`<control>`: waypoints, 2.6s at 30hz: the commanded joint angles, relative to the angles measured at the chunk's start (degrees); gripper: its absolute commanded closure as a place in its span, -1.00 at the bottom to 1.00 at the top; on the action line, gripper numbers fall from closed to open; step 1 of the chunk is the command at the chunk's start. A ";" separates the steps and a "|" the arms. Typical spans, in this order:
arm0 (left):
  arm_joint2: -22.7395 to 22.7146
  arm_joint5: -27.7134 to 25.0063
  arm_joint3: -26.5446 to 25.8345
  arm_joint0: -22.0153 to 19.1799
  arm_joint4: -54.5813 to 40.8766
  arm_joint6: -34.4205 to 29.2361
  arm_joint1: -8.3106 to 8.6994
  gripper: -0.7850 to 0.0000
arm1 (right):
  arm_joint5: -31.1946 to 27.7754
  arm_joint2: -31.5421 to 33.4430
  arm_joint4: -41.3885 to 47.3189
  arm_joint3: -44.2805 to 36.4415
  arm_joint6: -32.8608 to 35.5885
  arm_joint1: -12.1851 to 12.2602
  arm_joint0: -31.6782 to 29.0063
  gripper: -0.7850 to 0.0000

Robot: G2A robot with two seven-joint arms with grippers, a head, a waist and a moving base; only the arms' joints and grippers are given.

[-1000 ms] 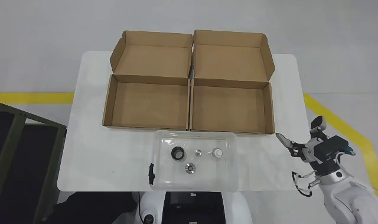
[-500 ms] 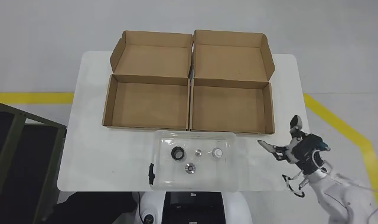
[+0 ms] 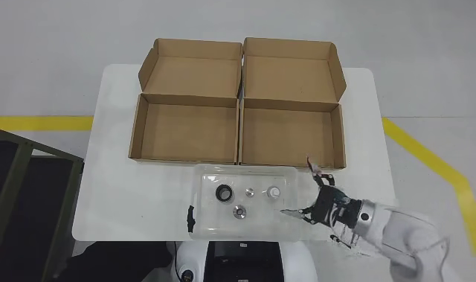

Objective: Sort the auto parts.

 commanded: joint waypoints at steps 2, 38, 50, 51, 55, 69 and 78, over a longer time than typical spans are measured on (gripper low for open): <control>0.00 0.00 0.00 0.00 0.00 0.00 0.00 -1.00 | -1.17 -2.55 0.00 -0.17 4.16 0.23 0.89 -1.00; 0.00 0.00 0.00 0.00 0.00 0.00 0.00 -1.00 | 3.42 -16.99 2.18 7.16 25.86 2.12 12.79 0.00; 0.00 0.00 0.00 0.00 0.00 0.00 0.00 -1.00 | 4.48 -17.45 1.44 6.51 25.22 2.83 13.58 1.00; 0.00 0.00 0.00 0.00 0.00 0.00 0.00 -1.00 | 4.49 -17.32 1.52 6.01 24.97 2.91 13.38 1.00; 0.00 0.00 0.00 0.00 0.00 0.00 0.00 -1.00 | 3.93 -16.36 2.49 3.07 23.37 3.30 12.06 1.00; 0.00 0.00 0.00 0.00 0.00 0.00 0.00 -1.00 | 4.20 -9.35 9.67 -2.13 5.29 4.15 9.13 1.00; 0.00 0.00 0.00 0.00 0.00 0.00 0.00 -1.00 | 5.59 -7.27 20.31 0.74 -6.03 4.03 11.75 1.00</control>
